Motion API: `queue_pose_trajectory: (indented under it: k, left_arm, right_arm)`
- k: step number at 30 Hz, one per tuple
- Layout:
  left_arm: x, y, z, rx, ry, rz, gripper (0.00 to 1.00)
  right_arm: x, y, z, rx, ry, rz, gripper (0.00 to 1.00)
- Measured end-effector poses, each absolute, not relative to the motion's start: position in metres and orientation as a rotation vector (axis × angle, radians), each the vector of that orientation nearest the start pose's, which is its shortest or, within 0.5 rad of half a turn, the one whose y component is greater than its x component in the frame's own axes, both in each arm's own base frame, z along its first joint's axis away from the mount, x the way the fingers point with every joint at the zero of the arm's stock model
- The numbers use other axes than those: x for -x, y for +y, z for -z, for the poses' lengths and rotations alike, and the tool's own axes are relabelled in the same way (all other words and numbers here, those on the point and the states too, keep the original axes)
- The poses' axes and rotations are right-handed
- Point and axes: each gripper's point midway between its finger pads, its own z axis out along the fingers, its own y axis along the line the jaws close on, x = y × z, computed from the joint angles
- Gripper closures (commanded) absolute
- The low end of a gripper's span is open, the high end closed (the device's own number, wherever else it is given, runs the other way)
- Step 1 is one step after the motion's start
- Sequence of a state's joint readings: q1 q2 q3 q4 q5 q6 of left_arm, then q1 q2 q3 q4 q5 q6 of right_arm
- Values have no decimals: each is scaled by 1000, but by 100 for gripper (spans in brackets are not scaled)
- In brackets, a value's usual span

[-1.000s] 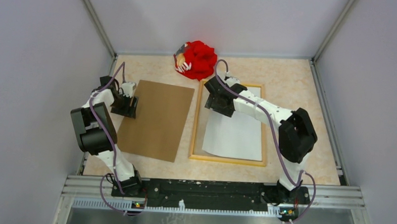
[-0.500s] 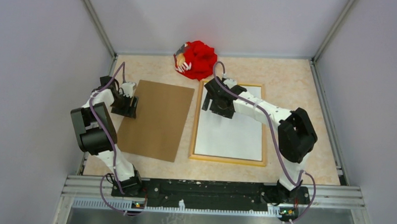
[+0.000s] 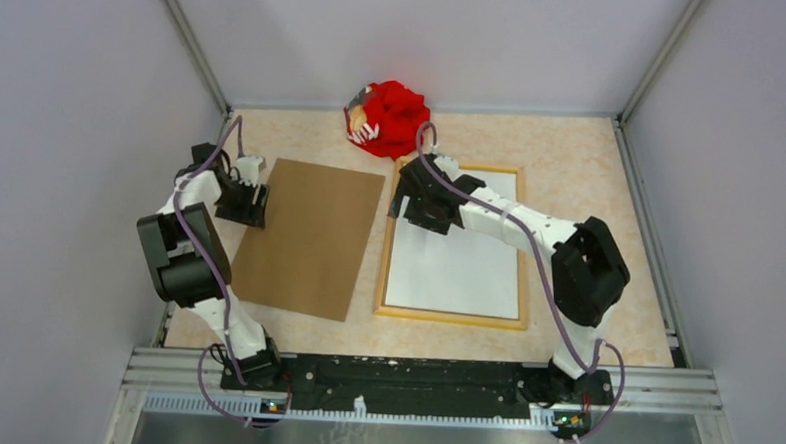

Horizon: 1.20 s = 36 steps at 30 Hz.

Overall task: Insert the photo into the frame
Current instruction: Turn over the photo from the photo frame, then turn over the photo frame item at the center of the board.

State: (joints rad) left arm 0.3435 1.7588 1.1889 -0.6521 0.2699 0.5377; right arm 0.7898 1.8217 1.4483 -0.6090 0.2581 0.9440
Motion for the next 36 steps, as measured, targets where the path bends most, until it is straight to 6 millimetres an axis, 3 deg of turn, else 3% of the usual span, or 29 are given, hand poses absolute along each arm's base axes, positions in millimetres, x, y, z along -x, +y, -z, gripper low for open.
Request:
queue_pose_trajectory:
  k: [3, 7, 11, 18, 25, 36]
  left_arm:
    - [-362, 111, -64, -318, 2647, 84, 29]
    - [-380, 133, -88, -294, 2587, 6, 28]
    - [-384, 147, -92, -269, 2577, -55, 27]
    - [-391, 161, -61, -236, 2623, -97, 27]
    - [-385, 160, -28, -218, 2683, -67, 31]
    - [-384, 138, -25, -219, 2631, -33, 33]
  right_arm:
    - [-320, 345, -121, -230, 2516, -470, 13]
    - [-312, 404, -133, -135, 2496, -599, 13]
    - [-307, 443, -113, -102, 2519, -646, 13]
    - [-305, 443, -41, -136, 2629, -501, 13]
    - [-313, 451, -52, -174, 2593, -530, 13]
    - [-323, 455, -44, -295, 2616, -602, 15]
